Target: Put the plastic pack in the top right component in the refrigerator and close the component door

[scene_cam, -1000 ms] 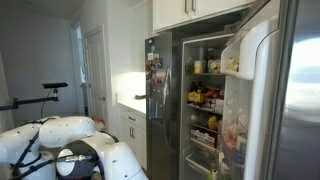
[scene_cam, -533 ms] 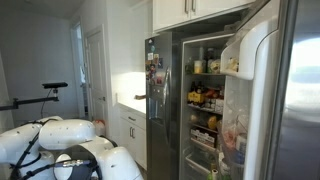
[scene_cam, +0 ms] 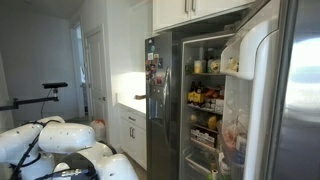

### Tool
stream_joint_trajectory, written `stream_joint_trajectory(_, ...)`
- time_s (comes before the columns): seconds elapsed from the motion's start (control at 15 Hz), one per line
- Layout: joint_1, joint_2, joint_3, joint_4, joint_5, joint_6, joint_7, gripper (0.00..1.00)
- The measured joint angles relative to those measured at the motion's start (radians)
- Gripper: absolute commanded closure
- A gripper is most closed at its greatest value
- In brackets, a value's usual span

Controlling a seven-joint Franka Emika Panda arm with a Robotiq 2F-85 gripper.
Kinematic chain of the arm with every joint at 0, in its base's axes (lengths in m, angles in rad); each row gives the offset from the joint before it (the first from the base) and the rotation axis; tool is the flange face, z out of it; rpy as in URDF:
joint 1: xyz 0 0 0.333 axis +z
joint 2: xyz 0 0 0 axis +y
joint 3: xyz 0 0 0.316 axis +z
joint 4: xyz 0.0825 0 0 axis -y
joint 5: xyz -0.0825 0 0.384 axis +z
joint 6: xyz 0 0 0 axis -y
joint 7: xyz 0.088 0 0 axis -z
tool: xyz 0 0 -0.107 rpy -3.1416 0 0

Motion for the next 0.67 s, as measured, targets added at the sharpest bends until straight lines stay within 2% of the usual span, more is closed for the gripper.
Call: stream_joint_trajectory(0.67,-0.008,0.015,0.015,0.015,0.000,-0.001,0.000,0.00)
